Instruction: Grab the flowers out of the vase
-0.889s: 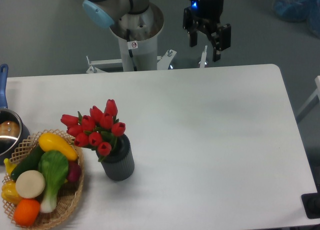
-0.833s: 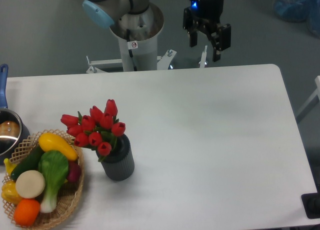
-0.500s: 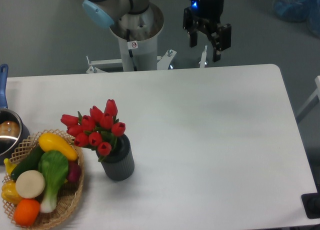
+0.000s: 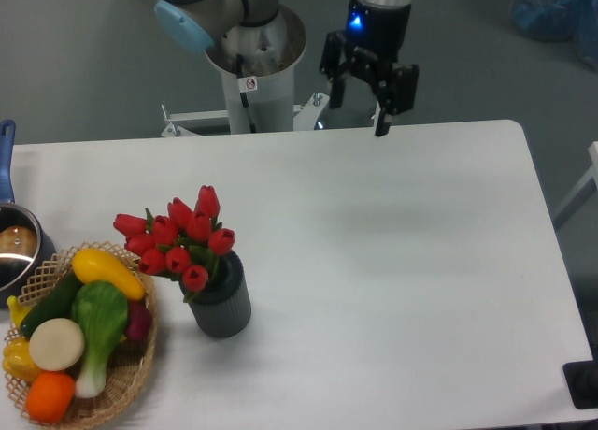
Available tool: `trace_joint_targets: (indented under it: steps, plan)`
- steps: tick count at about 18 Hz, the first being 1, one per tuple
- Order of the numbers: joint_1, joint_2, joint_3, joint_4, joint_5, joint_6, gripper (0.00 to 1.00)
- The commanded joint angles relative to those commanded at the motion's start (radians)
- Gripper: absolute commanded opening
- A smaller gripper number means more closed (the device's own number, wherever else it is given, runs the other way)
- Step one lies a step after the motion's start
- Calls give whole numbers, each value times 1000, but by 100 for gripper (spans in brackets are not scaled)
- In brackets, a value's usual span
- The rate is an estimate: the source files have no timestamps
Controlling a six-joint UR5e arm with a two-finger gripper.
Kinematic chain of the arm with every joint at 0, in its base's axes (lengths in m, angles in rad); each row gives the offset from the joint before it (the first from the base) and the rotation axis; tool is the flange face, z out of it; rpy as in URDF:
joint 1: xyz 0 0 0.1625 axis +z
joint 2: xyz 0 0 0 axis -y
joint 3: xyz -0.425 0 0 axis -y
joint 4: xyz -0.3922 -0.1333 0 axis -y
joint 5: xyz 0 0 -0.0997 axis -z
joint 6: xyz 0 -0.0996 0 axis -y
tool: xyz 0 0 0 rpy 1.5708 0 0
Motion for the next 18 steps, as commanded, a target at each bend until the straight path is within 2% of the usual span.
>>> trace_joint_targets:
  steps: [2,6,12,14,18]
  plan:
    - [0,-23,0,9,-81,-64,100]
    - [-2,-58,9,14,-174,-69,100]
    - [-12,-113,-8,129,-177,-59,100]
    - [-44,-141,-8,161,-223,-60,100]
    - [-45,-158,-2,172,-290,-62,100]
